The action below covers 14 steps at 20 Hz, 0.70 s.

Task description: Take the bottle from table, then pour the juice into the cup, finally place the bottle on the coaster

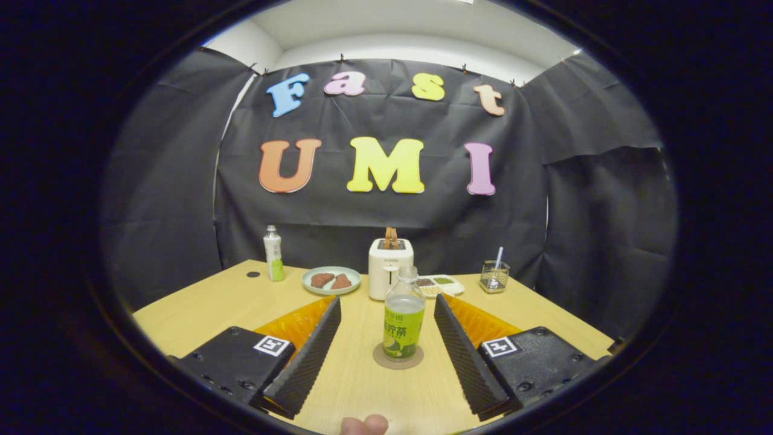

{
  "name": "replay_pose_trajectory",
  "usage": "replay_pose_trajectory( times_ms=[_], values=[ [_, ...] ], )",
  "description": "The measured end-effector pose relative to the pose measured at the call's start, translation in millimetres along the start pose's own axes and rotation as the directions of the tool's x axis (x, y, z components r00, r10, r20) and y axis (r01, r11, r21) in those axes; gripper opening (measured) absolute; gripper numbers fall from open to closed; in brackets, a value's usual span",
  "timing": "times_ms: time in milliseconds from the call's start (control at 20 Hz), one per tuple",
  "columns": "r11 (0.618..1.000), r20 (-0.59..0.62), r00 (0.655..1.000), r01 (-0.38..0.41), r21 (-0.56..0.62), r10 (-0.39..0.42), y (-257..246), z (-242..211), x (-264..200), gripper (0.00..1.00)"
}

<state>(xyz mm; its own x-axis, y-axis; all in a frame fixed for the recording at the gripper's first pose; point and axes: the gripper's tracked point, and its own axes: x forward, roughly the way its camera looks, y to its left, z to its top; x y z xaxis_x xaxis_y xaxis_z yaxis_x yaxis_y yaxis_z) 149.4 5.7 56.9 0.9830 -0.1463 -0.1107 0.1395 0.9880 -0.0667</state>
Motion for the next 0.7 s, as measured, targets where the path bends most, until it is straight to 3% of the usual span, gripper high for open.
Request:
replay_pose_trajectory(
  times_ms=[400,700],
  values=[
    [0.999,0.066,0.997,-0.032,0.016,0.031,4,10,-76,1.0],
    [0.993,0.121,0.989,-0.098,0.065,0.09,6,-3,-123,1.0]
  ],
)
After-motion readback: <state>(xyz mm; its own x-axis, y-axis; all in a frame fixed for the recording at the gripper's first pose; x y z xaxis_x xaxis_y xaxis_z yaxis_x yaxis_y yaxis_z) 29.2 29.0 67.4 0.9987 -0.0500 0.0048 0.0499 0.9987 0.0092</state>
